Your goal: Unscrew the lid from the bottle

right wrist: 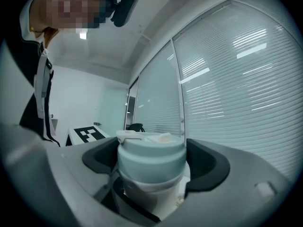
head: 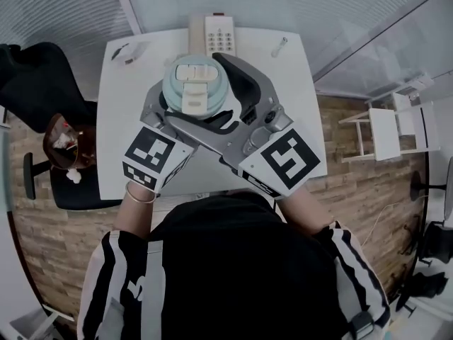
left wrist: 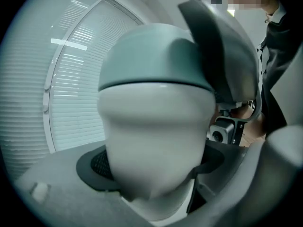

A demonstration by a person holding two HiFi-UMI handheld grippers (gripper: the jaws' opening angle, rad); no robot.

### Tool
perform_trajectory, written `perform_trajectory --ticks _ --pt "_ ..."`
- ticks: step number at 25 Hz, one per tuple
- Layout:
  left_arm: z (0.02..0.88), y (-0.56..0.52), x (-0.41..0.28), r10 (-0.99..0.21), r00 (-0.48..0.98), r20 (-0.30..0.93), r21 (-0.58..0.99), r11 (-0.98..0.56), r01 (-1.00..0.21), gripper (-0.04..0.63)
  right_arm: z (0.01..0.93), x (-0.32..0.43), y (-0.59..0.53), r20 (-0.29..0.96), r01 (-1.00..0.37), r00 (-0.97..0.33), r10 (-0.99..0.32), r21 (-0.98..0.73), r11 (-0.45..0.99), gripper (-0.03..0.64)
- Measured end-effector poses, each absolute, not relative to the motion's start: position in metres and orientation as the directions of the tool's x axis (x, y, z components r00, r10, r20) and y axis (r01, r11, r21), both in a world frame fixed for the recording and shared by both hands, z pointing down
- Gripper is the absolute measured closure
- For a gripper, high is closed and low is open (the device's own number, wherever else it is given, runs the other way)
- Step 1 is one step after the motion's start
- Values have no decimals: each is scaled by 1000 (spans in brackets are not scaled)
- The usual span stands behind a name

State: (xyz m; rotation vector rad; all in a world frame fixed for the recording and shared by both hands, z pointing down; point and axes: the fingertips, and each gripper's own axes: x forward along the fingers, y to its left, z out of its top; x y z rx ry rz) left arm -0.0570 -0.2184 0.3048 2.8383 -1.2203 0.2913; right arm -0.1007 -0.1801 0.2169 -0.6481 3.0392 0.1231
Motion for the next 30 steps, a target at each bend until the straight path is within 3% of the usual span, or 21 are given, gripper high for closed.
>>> perform_trajectory --ticks 12,18,24,27,30 --pt "287 -180 9 -456 876 155 -15 -888 -460 147 204 -45 -147 -24 104 -994 105 35 994 179" --pt "274 -163 33 -291 945 149 -25 -956 -291 147 193 -28 -132 5 372 -928 372 7 928 181" --pt "274 -145 59 -151 970 192 -8 -988 -152 147 186 -1 -116 -16 627 -779 627 14 779 181" --pt "272 -145 68 -139 974 176 -11 -990 -140 147 185 7 -117 -30 683 -730 683 -5 730 180" --pt "268 -159 65 -234 963 131 -14 -972 -234 147 178 9 -131 -81 626 -779 622 -34 779 180"
